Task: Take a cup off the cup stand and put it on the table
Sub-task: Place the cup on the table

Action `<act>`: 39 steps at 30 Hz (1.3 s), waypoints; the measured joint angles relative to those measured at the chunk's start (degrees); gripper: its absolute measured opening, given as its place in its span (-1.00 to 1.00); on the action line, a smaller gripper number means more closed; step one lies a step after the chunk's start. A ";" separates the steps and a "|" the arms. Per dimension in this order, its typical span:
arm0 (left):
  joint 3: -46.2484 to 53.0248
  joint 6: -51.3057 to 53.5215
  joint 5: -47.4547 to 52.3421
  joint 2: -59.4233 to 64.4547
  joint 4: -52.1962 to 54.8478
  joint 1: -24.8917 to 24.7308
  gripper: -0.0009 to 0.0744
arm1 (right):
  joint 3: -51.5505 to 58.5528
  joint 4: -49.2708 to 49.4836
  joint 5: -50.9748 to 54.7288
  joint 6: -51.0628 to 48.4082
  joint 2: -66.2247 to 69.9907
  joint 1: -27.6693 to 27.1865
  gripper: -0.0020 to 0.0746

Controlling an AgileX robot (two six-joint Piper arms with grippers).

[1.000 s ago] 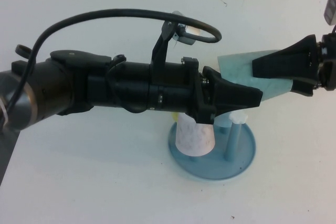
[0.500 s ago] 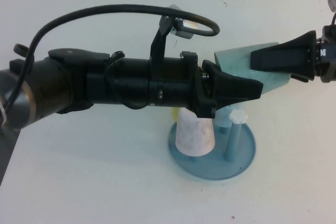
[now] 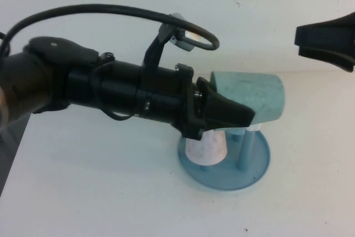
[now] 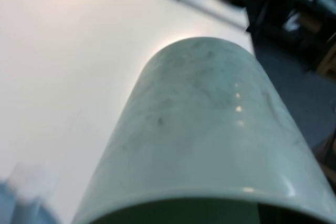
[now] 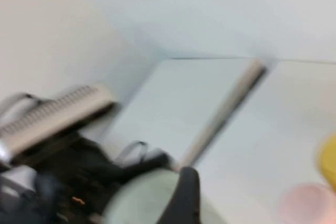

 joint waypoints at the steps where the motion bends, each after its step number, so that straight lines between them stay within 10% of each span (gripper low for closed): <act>1: 0.00 -2.80 -0.59 -1.49 3.38 0.36 -0.91 | 0.00 -1.90 -0.12 0.14 -0.37 -1.20 0.80; 13: -12.82 -57.15 7.03 -13.81 73.52 -7.16 -0.92 | 0.00 -13.88 -0.01 0.13 -2.04 -4.17 0.80; 39: -13.62 -64.31 6.03 18.61 87.87 -7.43 -0.92 | 0.00 -17.84 -0.01 1.91 -2.04 -4.17 0.77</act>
